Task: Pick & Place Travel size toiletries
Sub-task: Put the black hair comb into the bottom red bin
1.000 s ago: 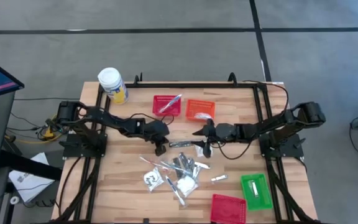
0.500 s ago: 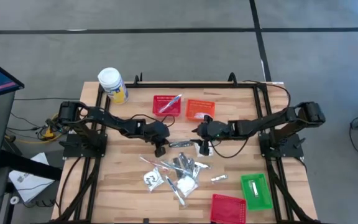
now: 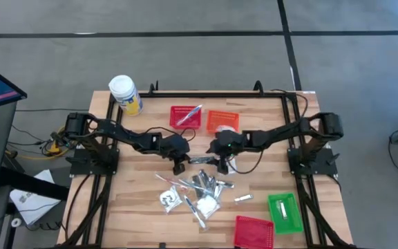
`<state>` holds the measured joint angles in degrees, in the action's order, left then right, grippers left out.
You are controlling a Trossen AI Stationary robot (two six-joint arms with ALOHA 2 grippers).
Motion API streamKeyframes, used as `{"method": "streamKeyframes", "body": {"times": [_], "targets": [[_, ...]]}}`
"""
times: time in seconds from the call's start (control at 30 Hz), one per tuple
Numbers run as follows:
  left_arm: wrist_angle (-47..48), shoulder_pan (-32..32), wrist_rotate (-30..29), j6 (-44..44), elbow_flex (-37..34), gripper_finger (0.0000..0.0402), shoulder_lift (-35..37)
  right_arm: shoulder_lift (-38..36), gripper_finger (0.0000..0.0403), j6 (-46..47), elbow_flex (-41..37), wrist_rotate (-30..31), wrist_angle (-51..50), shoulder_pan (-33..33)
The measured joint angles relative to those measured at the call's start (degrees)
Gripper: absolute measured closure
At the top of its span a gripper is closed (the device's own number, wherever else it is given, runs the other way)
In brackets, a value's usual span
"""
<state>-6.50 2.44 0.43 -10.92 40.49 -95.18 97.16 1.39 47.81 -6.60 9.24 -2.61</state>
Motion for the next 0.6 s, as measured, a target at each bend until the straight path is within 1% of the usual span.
{"method": "streamKeyframes", "body": {"times": [0.07,0.27,0.4,0.6], "targets": [[0.0,-0.2,0.0,0.0,0.0,0.0401,0.0,1.3,0.0152,0.0,1.0,1.2,-1.6,0.4],[-0.7,-1.1,0.0,0.0,0.0,0.0398,0.0,3.7,0.0102,0.0,2.2,8.0,-3.5,1.2],[-1.5,-1.1,0.1,-0.3,0.0,0.0394,0.1,5.4,0.0075,0.0,2.2,8.4,-3.5,0.8],[-1.7,-1.4,4.2,-1.6,0.0,0.0399,0.1,5.2,0.0055,-0.4,2.2,8.3,-3.9,1.0]]}}
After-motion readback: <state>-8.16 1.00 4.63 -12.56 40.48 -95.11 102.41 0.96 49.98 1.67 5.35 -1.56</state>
